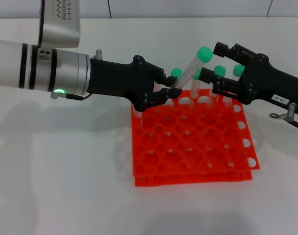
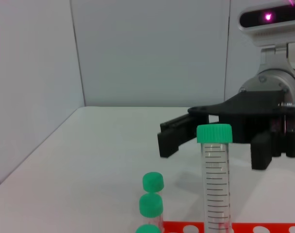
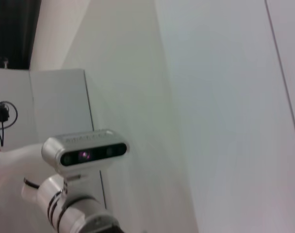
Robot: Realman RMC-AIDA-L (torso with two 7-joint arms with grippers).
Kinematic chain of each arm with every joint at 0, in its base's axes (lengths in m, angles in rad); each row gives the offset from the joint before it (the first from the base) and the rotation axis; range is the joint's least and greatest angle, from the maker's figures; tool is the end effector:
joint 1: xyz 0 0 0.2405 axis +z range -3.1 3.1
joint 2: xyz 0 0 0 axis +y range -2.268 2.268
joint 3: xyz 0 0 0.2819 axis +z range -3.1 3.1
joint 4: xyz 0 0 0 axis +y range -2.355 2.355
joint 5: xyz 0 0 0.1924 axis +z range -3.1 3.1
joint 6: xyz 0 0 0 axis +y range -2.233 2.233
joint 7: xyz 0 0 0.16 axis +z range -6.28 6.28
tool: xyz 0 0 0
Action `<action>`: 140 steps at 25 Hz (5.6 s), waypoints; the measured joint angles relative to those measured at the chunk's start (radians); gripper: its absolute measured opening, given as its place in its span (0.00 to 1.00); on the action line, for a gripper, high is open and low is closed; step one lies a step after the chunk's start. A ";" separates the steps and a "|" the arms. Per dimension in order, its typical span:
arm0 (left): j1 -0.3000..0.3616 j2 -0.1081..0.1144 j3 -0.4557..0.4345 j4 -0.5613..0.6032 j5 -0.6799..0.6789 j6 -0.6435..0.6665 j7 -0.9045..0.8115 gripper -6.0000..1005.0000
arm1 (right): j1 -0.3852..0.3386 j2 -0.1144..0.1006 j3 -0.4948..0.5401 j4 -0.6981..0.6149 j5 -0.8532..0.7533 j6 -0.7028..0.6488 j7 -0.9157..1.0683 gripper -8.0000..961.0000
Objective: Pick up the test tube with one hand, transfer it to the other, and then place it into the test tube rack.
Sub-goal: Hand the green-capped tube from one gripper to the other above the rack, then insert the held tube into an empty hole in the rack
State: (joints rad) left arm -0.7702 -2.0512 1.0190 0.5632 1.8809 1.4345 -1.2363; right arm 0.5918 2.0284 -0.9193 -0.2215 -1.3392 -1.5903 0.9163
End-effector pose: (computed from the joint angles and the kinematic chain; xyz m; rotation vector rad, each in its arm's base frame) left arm -0.1826 0.3745 -0.0653 -2.9705 -0.0657 -0.5570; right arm 0.2262 0.3399 -0.0310 -2.4437 0.3623 1.2324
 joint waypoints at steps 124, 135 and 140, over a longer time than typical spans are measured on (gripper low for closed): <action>0.406 -0.009 0.005 0.923 0.047 0.252 -0.852 0.87 | -0.030 -0.016 -0.131 -0.070 0.125 -0.047 0.079 0.27; 0.643 -0.030 -0.007 1.093 0.065 0.259 -0.827 0.87 | -0.046 -0.022 -0.181 -0.254 0.076 -0.027 0.205 0.27; 0.723 -0.034 -0.008 1.057 0.049 0.234 -0.732 0.87 | -0.035 -0.022 -0.184 -0.306 0.049 -0.024 0.259 0.27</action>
State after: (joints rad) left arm -0.0473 -2.0854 1.0105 1.6204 1.9297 1.6684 -1.9685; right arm 0.5567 2.0066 -1.1033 -0.5277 -1.2904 -1.6144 1.1753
